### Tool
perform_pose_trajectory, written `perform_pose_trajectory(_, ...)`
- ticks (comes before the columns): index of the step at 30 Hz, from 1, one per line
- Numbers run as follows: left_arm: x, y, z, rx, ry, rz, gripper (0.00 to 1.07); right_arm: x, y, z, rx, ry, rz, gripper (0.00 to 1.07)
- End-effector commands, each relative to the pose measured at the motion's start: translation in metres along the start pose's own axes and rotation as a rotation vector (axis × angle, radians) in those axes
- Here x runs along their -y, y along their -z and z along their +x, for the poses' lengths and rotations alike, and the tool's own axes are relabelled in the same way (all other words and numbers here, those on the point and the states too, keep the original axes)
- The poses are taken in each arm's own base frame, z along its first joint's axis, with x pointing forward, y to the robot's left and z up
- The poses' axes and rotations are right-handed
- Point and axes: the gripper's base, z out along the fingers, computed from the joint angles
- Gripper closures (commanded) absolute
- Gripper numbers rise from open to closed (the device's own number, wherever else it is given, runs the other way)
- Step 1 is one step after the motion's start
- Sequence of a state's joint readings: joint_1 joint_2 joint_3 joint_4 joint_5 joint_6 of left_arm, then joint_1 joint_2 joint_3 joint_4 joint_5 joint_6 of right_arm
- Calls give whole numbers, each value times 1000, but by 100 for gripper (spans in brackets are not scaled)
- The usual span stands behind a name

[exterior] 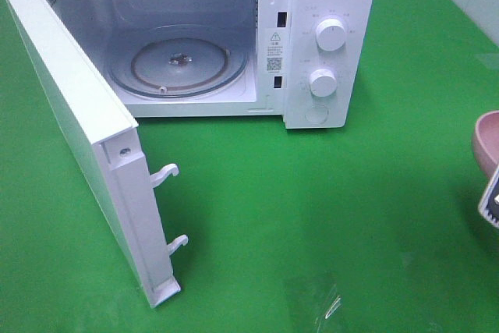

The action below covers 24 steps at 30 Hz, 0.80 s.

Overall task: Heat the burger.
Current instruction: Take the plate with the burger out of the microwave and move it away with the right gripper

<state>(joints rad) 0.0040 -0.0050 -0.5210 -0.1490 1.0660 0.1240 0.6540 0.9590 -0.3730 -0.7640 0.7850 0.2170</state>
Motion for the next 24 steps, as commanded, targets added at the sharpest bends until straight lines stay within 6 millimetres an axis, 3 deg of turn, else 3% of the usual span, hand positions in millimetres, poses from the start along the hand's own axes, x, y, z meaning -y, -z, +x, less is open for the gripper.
perform_pose_trajectory(1, 0, 0, 0, 6, 5, -5, 14, 5, -4, -6, 7, -11, 53, 107)
perform_pose_trajectory(11, 0, 0, 0, 6, 5, -5, 14, 1, -33, -24, -187, -289, 75, 107)
perform_pose_trajectory(14, 0, 0, 0, 6, 5, -5, 14, 0, -36, -26, -205, -310, 81, 107)
perform_pose_trajectory(24, 0, 0, 0, 6, 5, -5, 14, -14, -81, -44, -357, -406, 156, 106)
